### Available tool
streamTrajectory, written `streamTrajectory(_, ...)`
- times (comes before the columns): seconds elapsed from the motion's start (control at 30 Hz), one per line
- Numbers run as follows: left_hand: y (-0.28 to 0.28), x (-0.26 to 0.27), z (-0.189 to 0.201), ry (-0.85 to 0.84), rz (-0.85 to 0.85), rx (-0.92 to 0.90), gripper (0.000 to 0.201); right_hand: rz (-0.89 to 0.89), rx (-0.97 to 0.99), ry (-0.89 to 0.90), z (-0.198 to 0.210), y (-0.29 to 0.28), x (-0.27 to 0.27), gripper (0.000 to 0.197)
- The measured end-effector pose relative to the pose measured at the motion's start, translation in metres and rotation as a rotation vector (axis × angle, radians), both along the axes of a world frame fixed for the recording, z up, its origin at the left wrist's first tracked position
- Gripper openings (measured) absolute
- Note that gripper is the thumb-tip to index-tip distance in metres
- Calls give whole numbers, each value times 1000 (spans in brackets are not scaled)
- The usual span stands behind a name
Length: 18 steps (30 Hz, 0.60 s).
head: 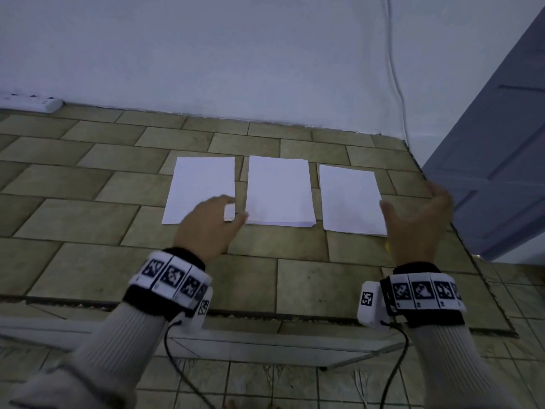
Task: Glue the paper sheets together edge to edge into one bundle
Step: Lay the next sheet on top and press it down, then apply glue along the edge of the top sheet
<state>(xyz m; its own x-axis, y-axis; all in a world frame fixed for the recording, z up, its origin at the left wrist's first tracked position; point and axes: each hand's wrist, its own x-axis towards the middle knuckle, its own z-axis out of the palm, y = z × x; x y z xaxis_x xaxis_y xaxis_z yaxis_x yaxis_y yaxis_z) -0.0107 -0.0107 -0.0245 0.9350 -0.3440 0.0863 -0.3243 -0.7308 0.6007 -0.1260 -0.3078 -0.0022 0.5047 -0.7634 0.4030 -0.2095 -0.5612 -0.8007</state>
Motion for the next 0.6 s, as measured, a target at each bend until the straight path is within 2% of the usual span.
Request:
streamTrajectory(0.1, 0, 32, -8, 37, 117, 219, 56, -18, 227, 173, -4, -10, -9, 78)
streamTrajectory(0.2, 1, 57, -28, 129, 159, 448, 68, -32, 260, 262, -11, -20, -15, 78)
streamTrajectory(0.27, 1, 64, -37, 156, 165, 539, 72, -11, 244, 286, -17, -24, -18, 72)
streamTrajectory(0.43, -1, 67, -41, 173, 119, 586, 67, 21, 174, 392, -22, -23, -19, 39)
streamTrajectory(0.6, 1, 74, -36, 199, 76, 616, 55, 40, 147, 407, -25, -24, -18, 32)
